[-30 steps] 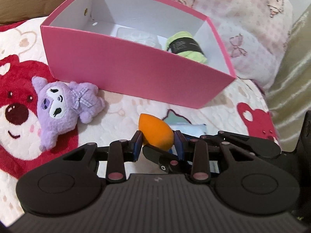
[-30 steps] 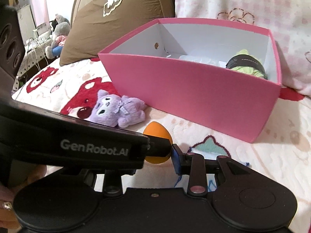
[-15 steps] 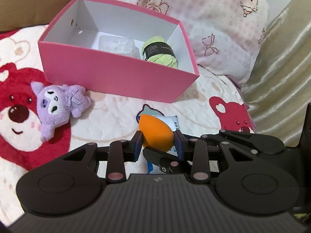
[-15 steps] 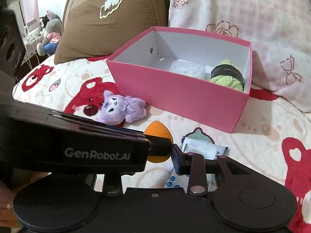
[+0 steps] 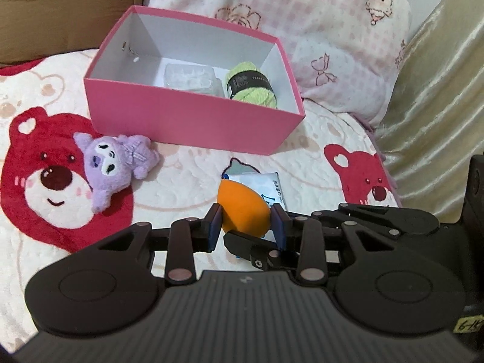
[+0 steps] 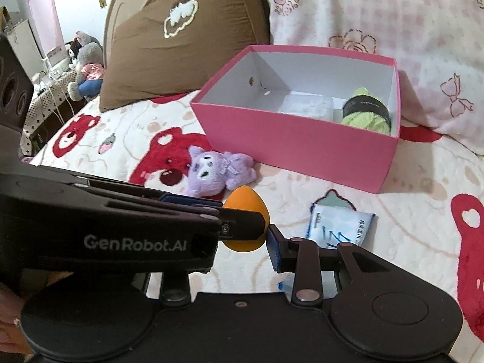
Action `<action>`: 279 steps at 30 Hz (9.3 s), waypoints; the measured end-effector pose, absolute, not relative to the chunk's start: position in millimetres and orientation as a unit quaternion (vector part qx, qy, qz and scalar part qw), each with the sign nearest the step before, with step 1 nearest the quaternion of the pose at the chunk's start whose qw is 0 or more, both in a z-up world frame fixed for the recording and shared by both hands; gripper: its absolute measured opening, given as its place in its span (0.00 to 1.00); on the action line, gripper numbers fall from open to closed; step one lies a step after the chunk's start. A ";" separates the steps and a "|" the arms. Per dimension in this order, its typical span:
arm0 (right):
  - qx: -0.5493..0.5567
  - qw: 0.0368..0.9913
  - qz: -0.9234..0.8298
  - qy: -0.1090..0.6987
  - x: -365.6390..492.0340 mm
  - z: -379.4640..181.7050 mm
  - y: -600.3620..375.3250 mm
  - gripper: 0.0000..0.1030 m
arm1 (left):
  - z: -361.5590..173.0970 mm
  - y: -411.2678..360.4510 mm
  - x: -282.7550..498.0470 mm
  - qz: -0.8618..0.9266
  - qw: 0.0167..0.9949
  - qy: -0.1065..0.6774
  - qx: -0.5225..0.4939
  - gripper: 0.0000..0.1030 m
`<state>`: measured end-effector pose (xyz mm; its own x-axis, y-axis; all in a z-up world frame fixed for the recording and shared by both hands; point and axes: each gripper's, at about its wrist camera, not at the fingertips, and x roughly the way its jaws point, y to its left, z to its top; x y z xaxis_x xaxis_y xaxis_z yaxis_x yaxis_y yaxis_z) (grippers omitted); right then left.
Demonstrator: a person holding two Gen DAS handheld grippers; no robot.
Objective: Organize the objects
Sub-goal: 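Lift the sponge with the left gripper and carry it over the pink box, then lower the sponge into the pink box beside the yarn ball, then open the left gripper to release the sponge, then withdraw the left tool from the box toward the purple plush toy, then lower the open left gripper around the purple plush toy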
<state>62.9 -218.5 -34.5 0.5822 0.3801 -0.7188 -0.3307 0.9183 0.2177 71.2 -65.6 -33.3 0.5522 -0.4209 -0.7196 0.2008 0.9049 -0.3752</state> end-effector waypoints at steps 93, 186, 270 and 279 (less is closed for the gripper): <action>-0.013 0.928 0.179 0.327 215.3 35.5 -213.2 0.37 | 19.3 -26.7 253.7 -0.227 0.872 0.387 -0.193 0.34; -0.052 0.909 0.137 0.389 230.2 30.5 -254.7 0.72 | 25.1 -29.6 263.6 -0.202 0.856 0.447 -0.160 0.44; -0.035 0.871 0.286 0.398 121.7 -23.5 -131.4 0.92 | -48.5 76.8 123.5 -0.143 0.866 0.459 -0.135 0.86; -0.109 0.873 0.302 0.367 134.4 -67.9 -108.9 0.92 | -74.3 82.1 135.2 -0.148 0.873 0.436 -0.161 0.85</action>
<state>134.4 -108.9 -67.9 0.5478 0.4474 -0.7069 -0.6076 0.7936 0.0314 135.2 82.1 -74.3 0.5770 -0.3978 -0.7133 0.1182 0.9049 -0.4090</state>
